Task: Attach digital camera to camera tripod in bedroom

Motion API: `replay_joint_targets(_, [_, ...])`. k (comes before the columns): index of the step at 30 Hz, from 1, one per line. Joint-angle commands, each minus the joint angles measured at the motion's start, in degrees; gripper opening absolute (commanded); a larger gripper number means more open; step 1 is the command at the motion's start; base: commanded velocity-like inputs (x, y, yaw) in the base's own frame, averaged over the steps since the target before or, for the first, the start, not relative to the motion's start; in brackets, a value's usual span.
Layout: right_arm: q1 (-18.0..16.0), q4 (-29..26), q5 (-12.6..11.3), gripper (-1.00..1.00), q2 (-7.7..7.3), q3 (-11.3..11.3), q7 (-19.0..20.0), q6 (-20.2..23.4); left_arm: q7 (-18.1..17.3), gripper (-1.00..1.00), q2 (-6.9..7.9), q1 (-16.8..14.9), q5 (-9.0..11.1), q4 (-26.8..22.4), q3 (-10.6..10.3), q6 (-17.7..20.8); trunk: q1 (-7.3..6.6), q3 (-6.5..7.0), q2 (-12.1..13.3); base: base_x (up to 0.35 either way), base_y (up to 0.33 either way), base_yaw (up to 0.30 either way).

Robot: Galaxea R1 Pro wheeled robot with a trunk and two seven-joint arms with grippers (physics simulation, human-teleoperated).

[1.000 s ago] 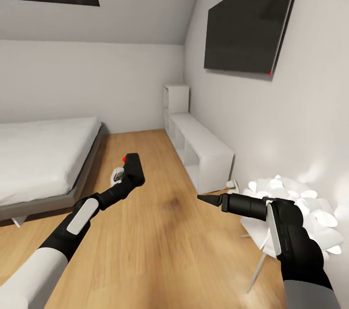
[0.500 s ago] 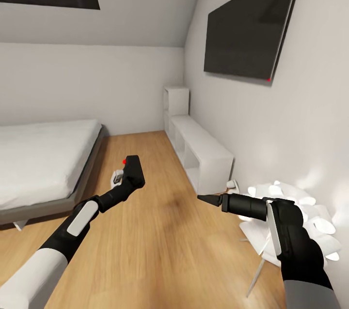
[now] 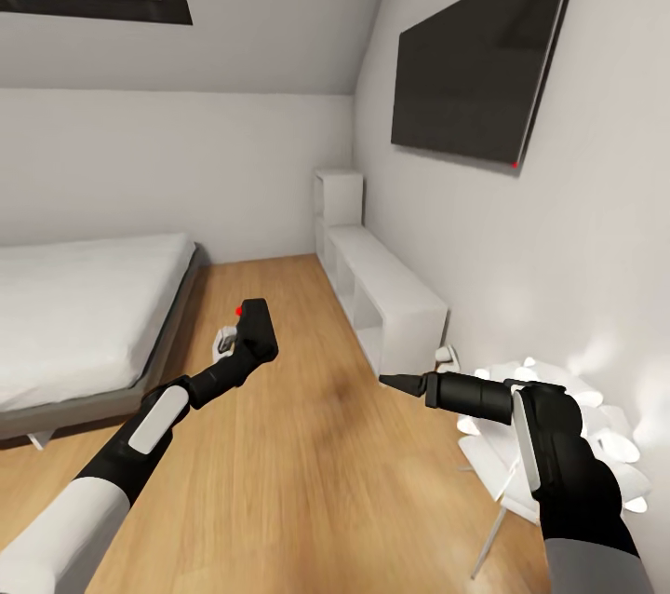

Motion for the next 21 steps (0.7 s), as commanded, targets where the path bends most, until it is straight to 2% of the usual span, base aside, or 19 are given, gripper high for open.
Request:
replay_joint_targets(1, [-0.06, -0.05, 0.62, 1.00, 0.07, -0.15, 0.58, 0.42, -0.14, -1.00, 0.05, -0.04, 0.31, 0.00, -0.13, 0.18, -0.23, 0.13, 0.39, 0.000, 0.000, 0.000])
replay_joint_targets(17, [-0.07, -0.13, 0.71, 1.00, 0.07, -0.32, 0.58, 0.34, -0.49, -1.00, 0.26, -0.04, 0.21, -0.03, -0.13, 0.18, -3.75, 3.00, 6.81, 0.000, 0.000, 0.000])
replay_joint_targets(20, [-0.07, -0.12, 0.68, 1.00, 0.07, -0.33, 0.58, 0.33, -1.97, -1.00, 0.39, -0.04, 0.18, -0.08, -0.18, 0.18, -4.41, 3.54, 8.01, 0.000, 0.000, 0.000])
replay_joint_targets(21, [-0.06, -0.12, 0.67, 1.00, 0.07, -0.33, 0.58, 0.30, -3.89, -1.00, 0.48, -0.04, 0.13, -0.05, -0.20, 0.16, -4.63, 3.72, 8.41, 0.000, 0.000, 0.000])
